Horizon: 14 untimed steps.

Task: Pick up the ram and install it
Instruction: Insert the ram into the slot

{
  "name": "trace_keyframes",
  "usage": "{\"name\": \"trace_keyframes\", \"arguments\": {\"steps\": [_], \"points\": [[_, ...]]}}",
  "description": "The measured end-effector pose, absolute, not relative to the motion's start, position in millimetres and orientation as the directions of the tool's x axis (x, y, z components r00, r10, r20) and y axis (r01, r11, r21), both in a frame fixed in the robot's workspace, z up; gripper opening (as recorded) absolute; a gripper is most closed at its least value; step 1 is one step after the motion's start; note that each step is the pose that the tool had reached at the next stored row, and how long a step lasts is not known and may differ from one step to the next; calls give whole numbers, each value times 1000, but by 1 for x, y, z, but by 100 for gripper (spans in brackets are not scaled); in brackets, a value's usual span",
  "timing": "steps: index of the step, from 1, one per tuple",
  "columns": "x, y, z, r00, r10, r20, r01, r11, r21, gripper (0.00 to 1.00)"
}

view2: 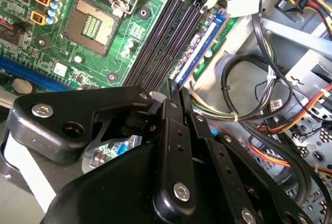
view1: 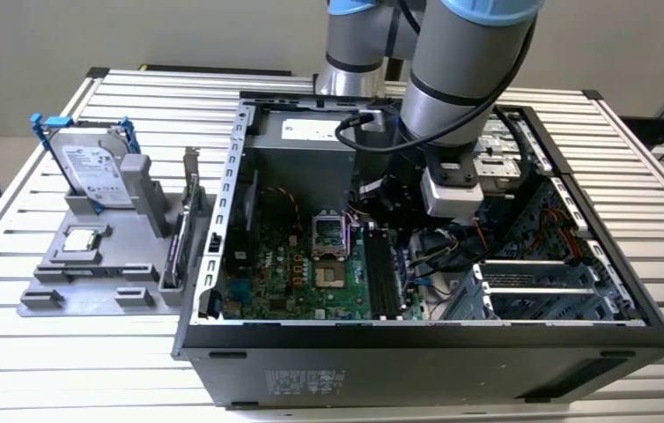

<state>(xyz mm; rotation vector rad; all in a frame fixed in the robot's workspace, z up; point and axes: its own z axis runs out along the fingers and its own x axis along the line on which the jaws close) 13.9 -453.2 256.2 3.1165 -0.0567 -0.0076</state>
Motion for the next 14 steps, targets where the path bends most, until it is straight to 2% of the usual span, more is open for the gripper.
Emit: {"name": "trace_keyframes", "arguments": {"steps": [14], "points": [[15,-455,242,999,-36,-4,-36,-999,25,0]]}}
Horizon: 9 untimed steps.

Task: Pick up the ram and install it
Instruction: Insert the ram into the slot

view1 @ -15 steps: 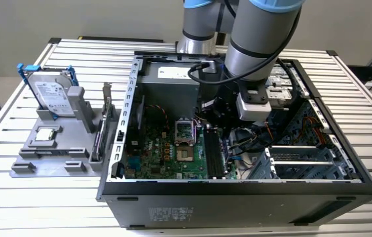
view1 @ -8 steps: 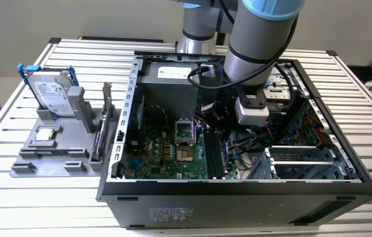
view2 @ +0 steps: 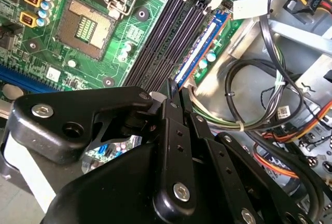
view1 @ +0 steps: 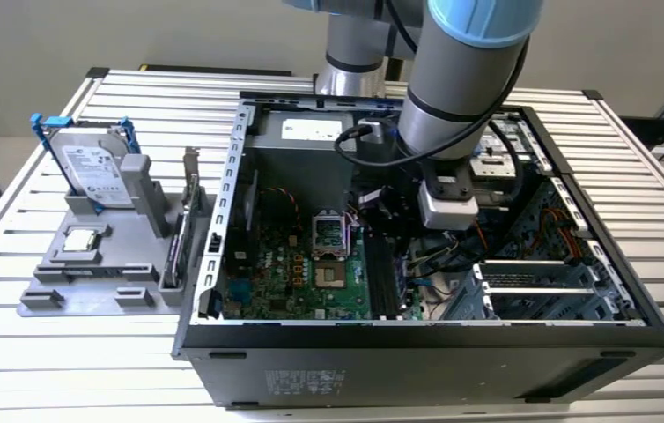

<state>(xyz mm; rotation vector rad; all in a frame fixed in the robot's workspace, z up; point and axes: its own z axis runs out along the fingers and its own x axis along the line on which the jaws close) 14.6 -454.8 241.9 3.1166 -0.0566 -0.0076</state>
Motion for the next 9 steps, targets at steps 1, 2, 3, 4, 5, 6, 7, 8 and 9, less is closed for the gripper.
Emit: {"name": "trace_keyframes", "arguments": {"steps": [1,2,3,4,5,6,7,8,9], "points": [[15,-455,241,999,-36,-4,-36,-999,25,0],[15,-455,241,999,-36,-4,-36,-999,25,0],[15,-456,240,999,-36,-4,-36,-999,25,0],[15,-456,239,999,-36,-4,-36,-999,25,0],[15,-456,238,999,-36,-4,-36,-999,24,0],[15,-456,237,999,-36,-4,-36,-999,25,0],[15,-456,236,999,-36,-4,-36,-999,25,0],[15,-456,234,999,-36,-4,-36,-999,25,0],[15,-456,233,999,-36,-4,-36,-999,25,0]]}}
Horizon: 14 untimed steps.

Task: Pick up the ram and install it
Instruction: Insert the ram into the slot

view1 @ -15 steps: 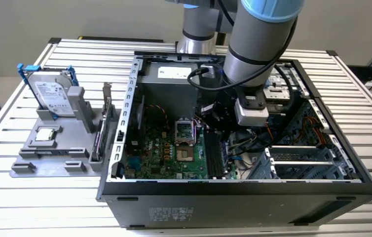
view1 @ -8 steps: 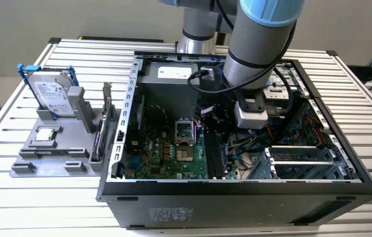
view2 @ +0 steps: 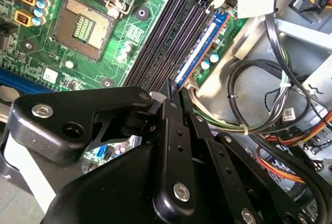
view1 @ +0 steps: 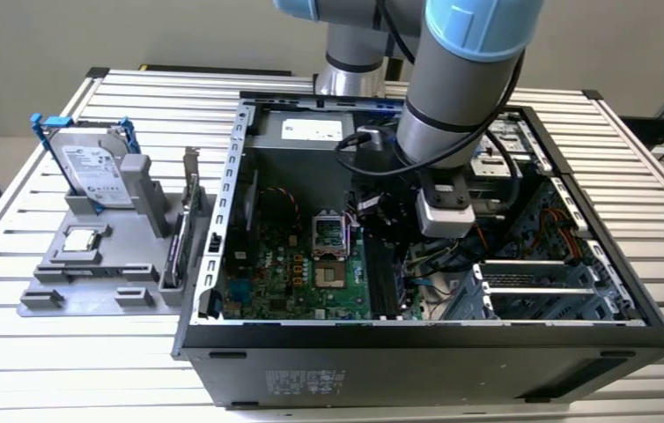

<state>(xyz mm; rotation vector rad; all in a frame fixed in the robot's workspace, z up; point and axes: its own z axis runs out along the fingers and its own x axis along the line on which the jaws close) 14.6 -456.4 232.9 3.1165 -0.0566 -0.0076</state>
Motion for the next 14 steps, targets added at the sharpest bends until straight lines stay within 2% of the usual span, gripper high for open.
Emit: {"name": "trace_keyframes", "arguments": {"steps": [14], "points": [[15,-457,223,999,-36,-4,-36,-999,25,0]]}}
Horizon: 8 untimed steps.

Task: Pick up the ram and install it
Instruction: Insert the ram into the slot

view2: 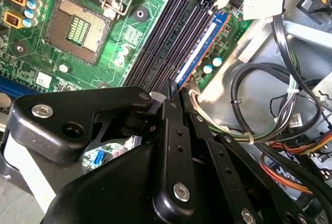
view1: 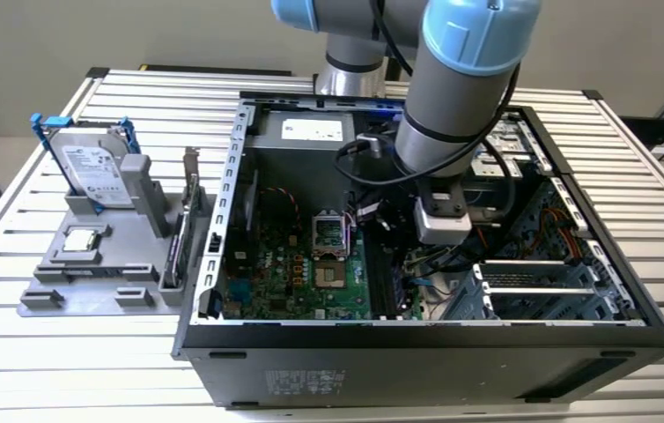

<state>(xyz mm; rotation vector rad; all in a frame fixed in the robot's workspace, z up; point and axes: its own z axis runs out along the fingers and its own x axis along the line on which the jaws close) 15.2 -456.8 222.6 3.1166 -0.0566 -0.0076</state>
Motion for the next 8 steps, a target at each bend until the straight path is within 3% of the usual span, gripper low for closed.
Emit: {"name": "trace_keyframes", "arguments": {"steps": [8], "points": [[15,-458,222,999,-35,-4,-35,-999,25,0]]}}
